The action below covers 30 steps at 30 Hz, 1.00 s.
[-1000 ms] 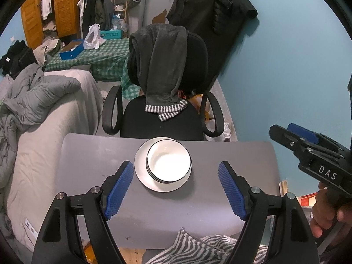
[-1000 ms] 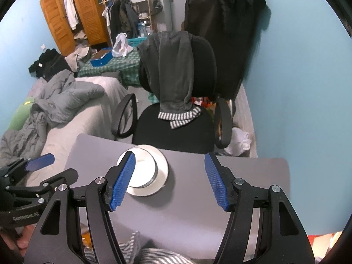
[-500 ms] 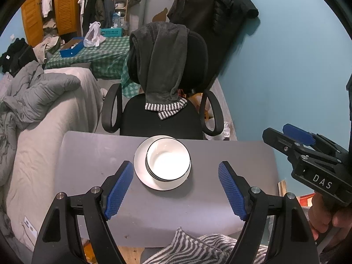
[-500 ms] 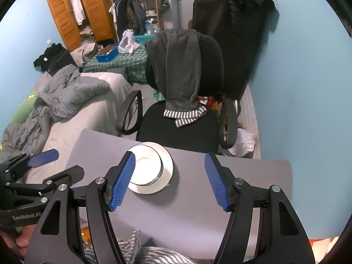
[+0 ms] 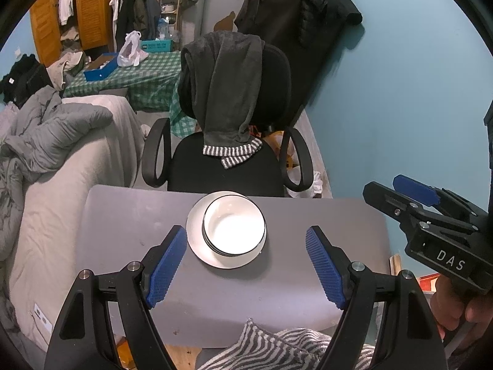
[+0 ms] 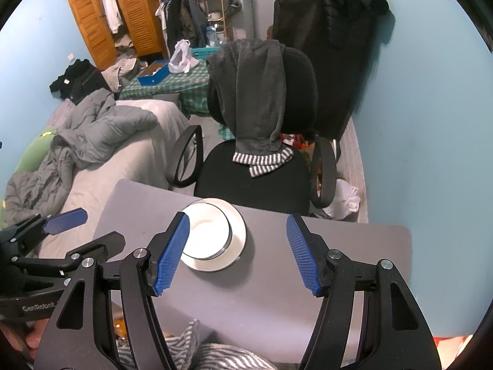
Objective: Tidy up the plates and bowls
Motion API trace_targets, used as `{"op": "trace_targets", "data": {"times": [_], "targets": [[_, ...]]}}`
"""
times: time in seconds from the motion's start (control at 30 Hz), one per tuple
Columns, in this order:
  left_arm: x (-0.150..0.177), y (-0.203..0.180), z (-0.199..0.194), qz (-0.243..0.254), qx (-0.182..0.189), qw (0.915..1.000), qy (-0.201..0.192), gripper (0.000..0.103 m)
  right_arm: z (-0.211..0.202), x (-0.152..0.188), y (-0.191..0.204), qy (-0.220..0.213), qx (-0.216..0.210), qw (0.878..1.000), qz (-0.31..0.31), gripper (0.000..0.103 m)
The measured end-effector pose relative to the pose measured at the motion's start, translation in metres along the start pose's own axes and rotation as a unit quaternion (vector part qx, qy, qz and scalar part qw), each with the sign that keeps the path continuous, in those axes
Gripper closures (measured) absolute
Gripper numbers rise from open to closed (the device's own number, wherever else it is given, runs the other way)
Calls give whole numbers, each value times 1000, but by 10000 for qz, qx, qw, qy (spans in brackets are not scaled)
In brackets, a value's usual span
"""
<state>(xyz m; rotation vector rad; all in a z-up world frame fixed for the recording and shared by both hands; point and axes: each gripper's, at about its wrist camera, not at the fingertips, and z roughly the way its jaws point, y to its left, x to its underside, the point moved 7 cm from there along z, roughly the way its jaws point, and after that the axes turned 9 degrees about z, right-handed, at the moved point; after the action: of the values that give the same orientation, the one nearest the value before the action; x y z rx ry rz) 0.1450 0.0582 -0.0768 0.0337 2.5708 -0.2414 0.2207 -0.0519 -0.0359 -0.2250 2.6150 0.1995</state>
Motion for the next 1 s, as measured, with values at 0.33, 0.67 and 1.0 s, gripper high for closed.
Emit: {"op": "trace_targets", "data": {"times": [0.33,0.67,1.0], "targets": [[2,1,8,-25,-110,9995,295,22,2,-1,-1,8,-11,10000,-17,39],[3,4,10,-94,-203,9990,379,22,1,2,4,21,-18,10000,-44,39],[1,3,14,-99,-206,9991,361,22,1,3,7,28,-25,10000,-30,39]]}}
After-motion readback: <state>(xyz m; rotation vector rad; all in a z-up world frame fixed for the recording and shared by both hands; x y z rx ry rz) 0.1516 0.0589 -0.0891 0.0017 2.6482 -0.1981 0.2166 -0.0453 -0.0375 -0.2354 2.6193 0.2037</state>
